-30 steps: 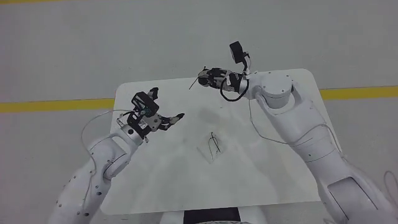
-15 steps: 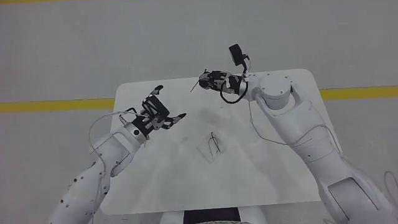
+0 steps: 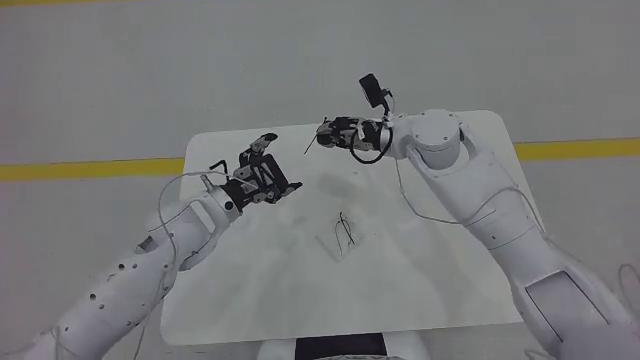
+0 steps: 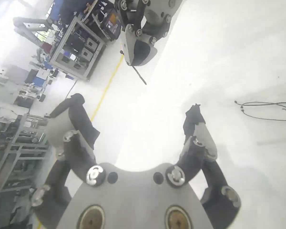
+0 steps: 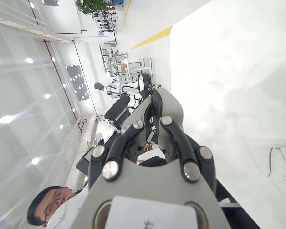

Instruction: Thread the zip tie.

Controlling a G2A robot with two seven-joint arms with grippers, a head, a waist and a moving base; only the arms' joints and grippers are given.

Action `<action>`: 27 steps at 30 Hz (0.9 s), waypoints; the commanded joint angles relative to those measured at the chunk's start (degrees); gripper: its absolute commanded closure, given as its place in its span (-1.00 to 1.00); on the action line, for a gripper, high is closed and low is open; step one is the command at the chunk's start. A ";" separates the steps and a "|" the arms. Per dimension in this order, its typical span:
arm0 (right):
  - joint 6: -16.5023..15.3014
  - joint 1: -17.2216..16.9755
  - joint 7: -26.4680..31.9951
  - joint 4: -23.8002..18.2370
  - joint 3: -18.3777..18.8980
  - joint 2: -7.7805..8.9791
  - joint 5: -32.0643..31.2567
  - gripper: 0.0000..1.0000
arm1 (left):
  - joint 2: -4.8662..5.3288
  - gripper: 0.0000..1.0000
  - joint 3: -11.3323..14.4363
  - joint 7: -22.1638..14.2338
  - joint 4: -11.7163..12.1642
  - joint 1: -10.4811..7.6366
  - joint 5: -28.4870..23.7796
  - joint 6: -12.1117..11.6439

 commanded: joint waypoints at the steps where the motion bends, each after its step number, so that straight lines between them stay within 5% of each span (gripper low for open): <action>1: 0.00 -0.01 0.01 -0.01 0.02 0.00 -0.03 1.00 | -0.03 -1.00 -0.09 -0.02 -0.02 0.04 0.00 -0.04; 5: -0.43 -0.80 -0.92 -0.37 -0.04 -0.03 -0.08 1.00 | -0.05 -1.00 0.14 0.19 0.16 -0.49 0.00 -0.33; 17: 0.00 0.13 -0.05 1.89 -1.57 -0.47 1.65 1.00 | 3.31 -1.00 8.86 0.31 0.98 -8.99 0.00 0.72; 27: 0.00 1.10 0.35 3.68 -2.64 -0.19 3.00 1.00 | 7.07 -0.28 20.54 1.17 2.48 -17.43 0.00 5.97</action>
